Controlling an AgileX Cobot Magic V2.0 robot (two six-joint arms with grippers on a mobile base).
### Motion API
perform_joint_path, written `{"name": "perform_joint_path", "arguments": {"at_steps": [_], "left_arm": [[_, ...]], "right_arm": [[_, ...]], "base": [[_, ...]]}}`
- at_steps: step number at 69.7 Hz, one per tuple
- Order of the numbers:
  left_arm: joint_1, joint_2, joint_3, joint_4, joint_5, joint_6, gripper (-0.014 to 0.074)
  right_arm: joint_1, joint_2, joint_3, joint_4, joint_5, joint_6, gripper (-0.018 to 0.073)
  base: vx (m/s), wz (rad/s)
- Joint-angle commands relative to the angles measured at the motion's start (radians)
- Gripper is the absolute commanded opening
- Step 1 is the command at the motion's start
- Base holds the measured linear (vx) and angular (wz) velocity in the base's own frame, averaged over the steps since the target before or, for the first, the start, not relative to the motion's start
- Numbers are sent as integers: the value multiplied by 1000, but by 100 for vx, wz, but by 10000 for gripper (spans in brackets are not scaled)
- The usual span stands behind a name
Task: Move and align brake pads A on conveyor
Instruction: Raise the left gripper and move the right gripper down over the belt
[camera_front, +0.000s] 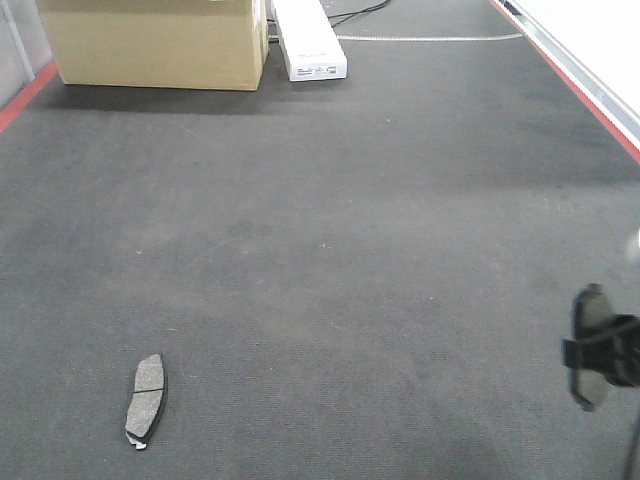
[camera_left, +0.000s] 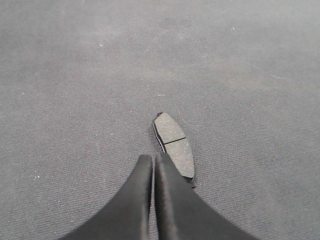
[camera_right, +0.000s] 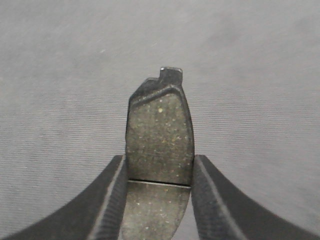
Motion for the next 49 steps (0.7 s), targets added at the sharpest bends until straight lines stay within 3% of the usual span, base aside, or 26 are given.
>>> {"name": "perform_joint_path", "arguments": {"at_steps": [1,21,36,49], "left_arm": [[-7,3,-28,5,-63,-3,-6],[-7,3,-28,5,-63,-3,-6],[-7,3,-28,5,-63,-3,-6],[-7,3,-28,5,-63,-3,-6]], "right_arm": [[-4,61,-58,73,-77,-66,162],[6,282,-105,184,-74,-136,170],[89,425,-148,185,-138,-164,173],[98,511,-164,191,-162,-164,178]], "base": [[0,0],[0,0],[0,0],[0,0]]}}
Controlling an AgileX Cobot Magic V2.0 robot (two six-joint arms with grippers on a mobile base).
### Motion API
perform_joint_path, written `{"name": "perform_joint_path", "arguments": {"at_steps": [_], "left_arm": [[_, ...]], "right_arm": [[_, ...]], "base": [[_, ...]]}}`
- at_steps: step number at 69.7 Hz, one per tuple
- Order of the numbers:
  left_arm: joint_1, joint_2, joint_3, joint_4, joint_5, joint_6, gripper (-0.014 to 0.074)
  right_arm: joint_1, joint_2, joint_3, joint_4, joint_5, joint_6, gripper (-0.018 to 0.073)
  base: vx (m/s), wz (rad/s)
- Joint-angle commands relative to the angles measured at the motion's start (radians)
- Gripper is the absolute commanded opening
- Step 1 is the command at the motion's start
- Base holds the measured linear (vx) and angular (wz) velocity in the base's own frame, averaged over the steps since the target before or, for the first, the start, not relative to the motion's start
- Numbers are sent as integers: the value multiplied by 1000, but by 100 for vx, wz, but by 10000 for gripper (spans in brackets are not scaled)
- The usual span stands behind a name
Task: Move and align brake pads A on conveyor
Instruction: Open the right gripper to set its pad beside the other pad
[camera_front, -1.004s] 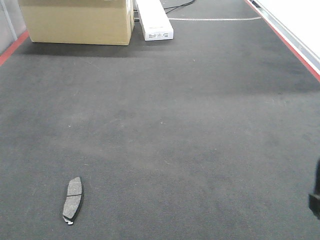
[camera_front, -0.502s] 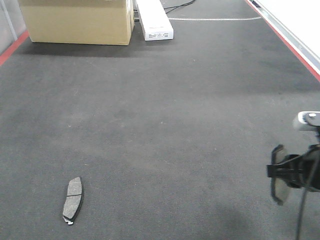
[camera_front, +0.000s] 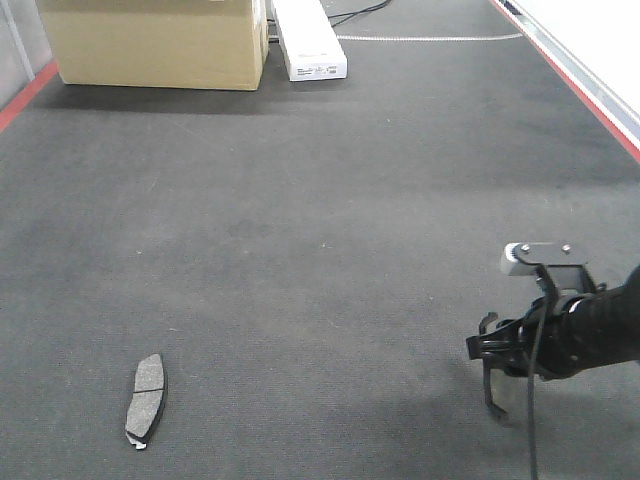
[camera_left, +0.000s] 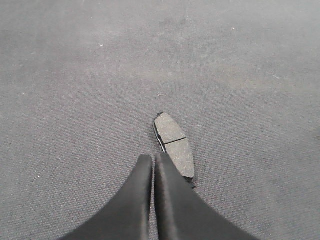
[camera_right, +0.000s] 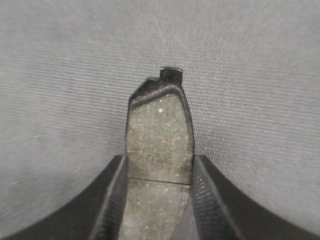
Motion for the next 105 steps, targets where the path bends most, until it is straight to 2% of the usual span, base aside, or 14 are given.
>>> {"name": "perform_joint_path", "arguments": {"at_steps": [1,22,46,73,99,105], "left_arm": [[-7,3,-28,5,-63,-3,-6],[-7,3,-28,5,-63,-3,-6],[-7,3,-28,5,-63,-3,-6],[-7,3,-28,5,-63,-3,-6],[-7,3,-28,5,-63,-3,-6],[-7,3,-28,5,-63,-3,-6]], "right_arm": [[0,-3,-35,15,-62,-10,178],[0,16,-35,14,-69,-19,204],[0,16,-35,14,-59,-18,290],[0,16,-35,14,-59,-18,483],[0,16,-35,17,-52,-17,484],[0,6,-35,18,-52,-14,457]], "base": [[0,0],[0,0],[0,0],[0,0],[0,0],[0,0]]}}
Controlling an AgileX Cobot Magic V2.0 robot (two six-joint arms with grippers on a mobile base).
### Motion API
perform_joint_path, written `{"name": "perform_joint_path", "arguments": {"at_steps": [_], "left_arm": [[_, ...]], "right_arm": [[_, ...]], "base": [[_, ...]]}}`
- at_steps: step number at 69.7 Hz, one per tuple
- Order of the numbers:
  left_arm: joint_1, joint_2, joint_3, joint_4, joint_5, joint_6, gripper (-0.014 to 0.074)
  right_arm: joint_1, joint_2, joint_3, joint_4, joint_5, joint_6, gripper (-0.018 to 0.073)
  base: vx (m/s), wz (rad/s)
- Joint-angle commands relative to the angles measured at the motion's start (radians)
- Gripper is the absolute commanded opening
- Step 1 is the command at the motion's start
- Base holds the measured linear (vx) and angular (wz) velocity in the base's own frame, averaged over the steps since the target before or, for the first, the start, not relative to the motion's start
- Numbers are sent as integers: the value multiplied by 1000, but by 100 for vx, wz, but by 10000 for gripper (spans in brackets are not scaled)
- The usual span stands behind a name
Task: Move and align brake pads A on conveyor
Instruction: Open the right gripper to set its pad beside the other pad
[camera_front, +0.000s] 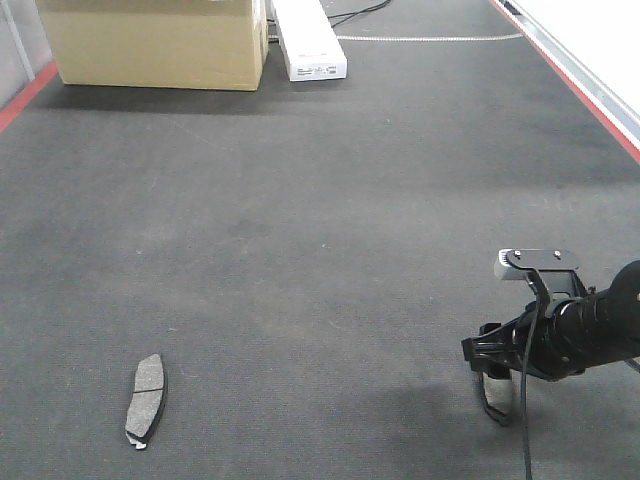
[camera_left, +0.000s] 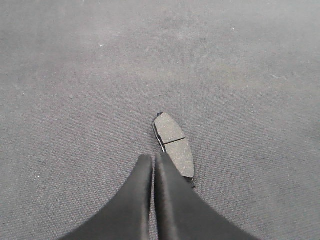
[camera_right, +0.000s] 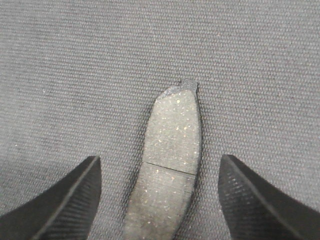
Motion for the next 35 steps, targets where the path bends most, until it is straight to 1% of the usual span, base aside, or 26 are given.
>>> {"name": "perform_joint_path", "arguments": {"at_steps": [1,16,21,35], "left_arm": [[-7,3,-28,5,-63,-3,-6],[-7,3,-28,5,-63,-3,-6],[-7,3,-28,5,-63,-3,-6],[-7,3,-28,5,-63,-3,-6]], "right_arm": [[0,-44,-29,10,-25,-6,449],[0,-158,-26,10,-17,-4,265],[0,-205,-26,9,2,-4,239],[0,-334,-26,-8,60,-3,245]], "base": [[0,0],[0,0],[0,0],[0,0]]}}
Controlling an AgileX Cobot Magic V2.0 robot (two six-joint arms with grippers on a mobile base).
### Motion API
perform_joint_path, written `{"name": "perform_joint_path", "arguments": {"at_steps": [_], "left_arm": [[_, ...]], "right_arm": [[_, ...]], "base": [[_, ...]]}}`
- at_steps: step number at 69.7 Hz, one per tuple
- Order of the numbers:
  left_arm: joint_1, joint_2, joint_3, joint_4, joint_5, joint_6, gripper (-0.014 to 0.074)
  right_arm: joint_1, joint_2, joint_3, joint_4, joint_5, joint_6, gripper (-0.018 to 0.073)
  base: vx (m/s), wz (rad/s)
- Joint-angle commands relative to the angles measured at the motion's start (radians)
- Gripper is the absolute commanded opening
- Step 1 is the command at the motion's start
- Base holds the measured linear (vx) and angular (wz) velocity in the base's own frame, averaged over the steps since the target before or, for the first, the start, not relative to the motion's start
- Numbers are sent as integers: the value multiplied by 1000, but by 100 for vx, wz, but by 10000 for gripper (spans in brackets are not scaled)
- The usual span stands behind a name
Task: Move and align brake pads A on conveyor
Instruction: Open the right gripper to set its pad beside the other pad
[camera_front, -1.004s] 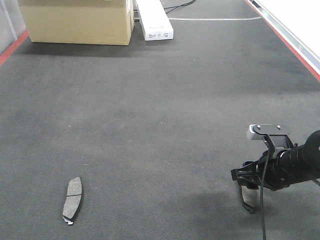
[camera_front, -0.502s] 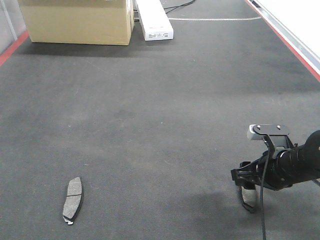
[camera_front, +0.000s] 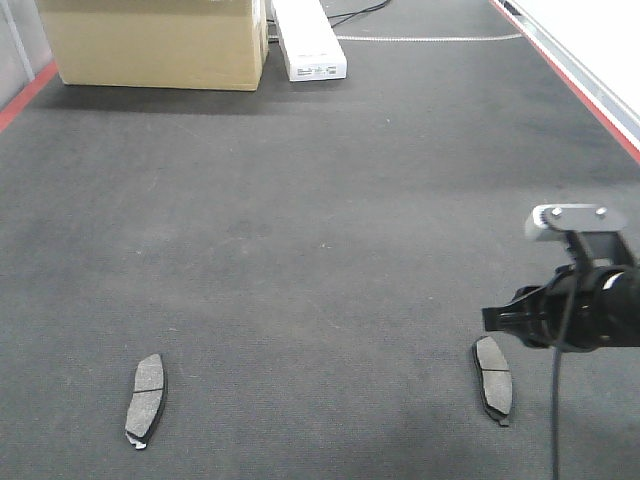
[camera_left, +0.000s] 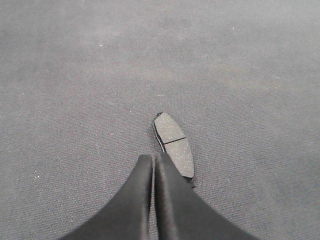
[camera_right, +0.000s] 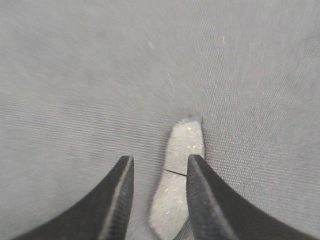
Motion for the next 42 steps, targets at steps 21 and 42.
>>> {"name": "perform_joint_path", "arguments": {"at_steps": [21,42], "left_arm": [[-7,3,-28,5,-63,-3,-6],[-7,3,-28,5,-63,-3,-6]], "right_arm": [[-2,-233,-26,-48,93,39,244],[-2,-448,-10,-317,164,234,223]], "base": [[0,0],[0,0]]}}
